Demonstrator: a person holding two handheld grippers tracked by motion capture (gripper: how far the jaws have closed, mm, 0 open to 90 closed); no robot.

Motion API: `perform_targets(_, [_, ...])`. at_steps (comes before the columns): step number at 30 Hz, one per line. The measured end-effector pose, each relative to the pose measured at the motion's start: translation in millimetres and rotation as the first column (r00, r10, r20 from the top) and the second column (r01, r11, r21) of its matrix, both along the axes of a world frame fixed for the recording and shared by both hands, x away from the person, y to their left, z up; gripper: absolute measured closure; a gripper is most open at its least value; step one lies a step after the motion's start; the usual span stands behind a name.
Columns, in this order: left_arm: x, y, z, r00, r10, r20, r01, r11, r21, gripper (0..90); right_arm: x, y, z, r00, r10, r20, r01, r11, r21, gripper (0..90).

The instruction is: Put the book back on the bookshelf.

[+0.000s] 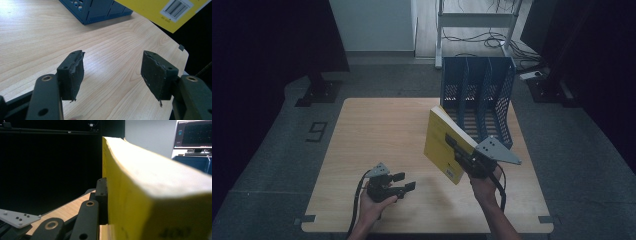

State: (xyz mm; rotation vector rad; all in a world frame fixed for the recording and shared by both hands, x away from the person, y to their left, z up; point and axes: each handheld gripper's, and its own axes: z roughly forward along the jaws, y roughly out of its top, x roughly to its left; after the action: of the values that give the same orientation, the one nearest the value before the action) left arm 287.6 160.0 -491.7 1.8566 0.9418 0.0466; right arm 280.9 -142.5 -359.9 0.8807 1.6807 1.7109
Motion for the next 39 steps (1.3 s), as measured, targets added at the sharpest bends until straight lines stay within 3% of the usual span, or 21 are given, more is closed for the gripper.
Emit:
perform_targets(17, [1.4, -1.6, -2.9, 0.9999, -0.006, -0.009, 0.006, 0.9999, 0.013, 35.1, 13.0, -11.9, 3.1, 0.9996, -0.028, 0.0, 0.028, 0.9979, 0.059, 74.1])
perform_targets(39, [0.2, 2.6, 1.2, 1.0, 0.001, -0.007, -0.001, 1.0, 0.005, 35.1, 29.6, -12.2, 12.7, 0.9969, -0.079, -0.003, 0.079, 0.9937, 0.079, 74.1])
